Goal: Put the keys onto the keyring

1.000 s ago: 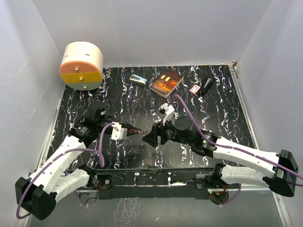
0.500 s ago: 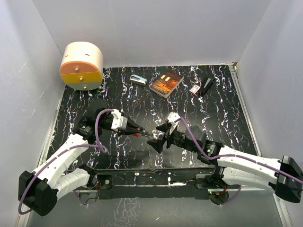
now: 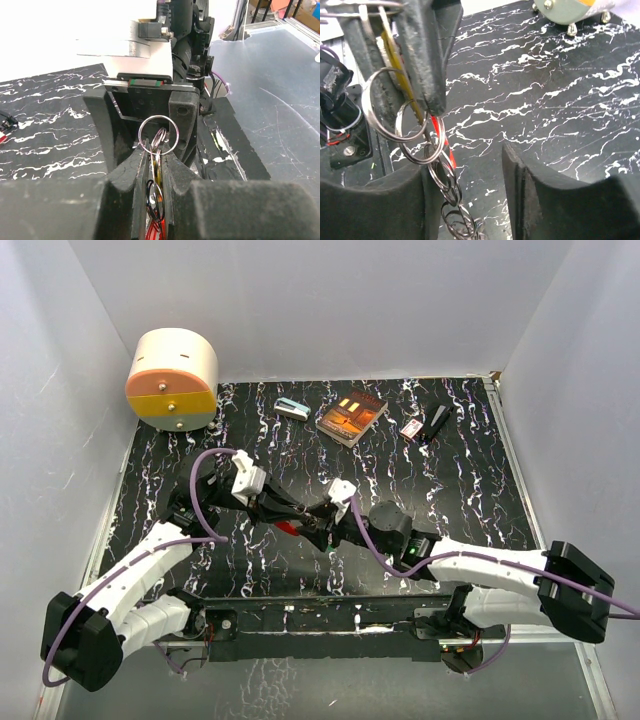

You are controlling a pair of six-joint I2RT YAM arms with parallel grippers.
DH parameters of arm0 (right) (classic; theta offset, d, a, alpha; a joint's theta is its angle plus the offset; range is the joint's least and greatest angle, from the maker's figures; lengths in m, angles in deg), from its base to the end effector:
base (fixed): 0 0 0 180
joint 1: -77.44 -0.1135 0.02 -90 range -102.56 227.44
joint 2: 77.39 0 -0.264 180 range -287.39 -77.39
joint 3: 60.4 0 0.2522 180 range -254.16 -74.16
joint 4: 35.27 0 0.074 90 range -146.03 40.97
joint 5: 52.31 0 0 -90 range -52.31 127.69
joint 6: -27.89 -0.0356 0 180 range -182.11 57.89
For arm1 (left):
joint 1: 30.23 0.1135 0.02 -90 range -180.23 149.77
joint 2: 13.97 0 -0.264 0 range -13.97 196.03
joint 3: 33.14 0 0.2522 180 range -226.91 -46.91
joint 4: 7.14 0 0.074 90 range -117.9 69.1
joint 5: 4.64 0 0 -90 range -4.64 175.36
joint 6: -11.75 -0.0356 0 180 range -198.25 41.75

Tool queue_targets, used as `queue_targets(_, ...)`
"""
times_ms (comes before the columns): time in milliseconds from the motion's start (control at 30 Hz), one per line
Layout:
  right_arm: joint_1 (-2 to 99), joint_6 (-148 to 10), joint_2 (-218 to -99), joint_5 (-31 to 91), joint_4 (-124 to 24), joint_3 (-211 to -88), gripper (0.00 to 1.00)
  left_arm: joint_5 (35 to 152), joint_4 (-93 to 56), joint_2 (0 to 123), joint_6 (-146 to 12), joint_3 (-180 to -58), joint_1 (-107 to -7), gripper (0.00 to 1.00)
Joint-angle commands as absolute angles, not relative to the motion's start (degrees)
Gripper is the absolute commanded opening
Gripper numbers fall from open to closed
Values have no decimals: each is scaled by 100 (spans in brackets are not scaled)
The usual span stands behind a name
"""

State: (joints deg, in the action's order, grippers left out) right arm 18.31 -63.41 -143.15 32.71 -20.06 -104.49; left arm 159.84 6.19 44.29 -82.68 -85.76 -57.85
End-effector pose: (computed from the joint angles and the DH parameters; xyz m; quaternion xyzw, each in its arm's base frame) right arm 0.1281 0.2203 0.2488 -0.3856 0.6382 0.3629 0.5588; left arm 0.1745 -0.1300 0.3244 0.5826 0.3778 -0.5106 0.5071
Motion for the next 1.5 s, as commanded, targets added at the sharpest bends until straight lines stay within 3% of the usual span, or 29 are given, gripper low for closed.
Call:
queue_targets(0, 1837, -6215, -14428, 3130, -1115, -10787, 43, 16231, 1228, 4317, -7548, -8534, -5810, 0)
queue_targets(100, 1837, -6272, -14468, 3076, -1277, -10870, 10, 16127, 928, 4292, -7717, -8584, -5805, 14)
queue_targets(267, 1840, -6503, -14343, 3050, -1291, -10789, 8, 15477, 895, 4308, -7706, -8584, -5807, 30)
queue_targets(367, 1838, -6659, -14172, 3238, -1126, -10595, 8, 14659, 1072, 4324, -7464, -8676, -5747, 48)
queue_targets(433, 1838, -6748, -14014, 3454, -905, -10374, 8, 14221, 1228, 4341, -7313, -8761, -5699, 55)
queue_targets(700, 1838, -7144, -13537, 4156, 415, -9598, 8, 13471, 1698, 4396, -6566, -8634, -5392, 62)
queue_targets(1033, 1838, -7358, -13441, 4012, 868, -9464, 8, 14778, 2569, 4761, -6004, -8213, -5299, 59)
queue_targets(1467, 1838, -7497, -13781, 3704, 1015, -9604, 8, 15349, 3231, 4959, -5382, -8121, -5357, 57)
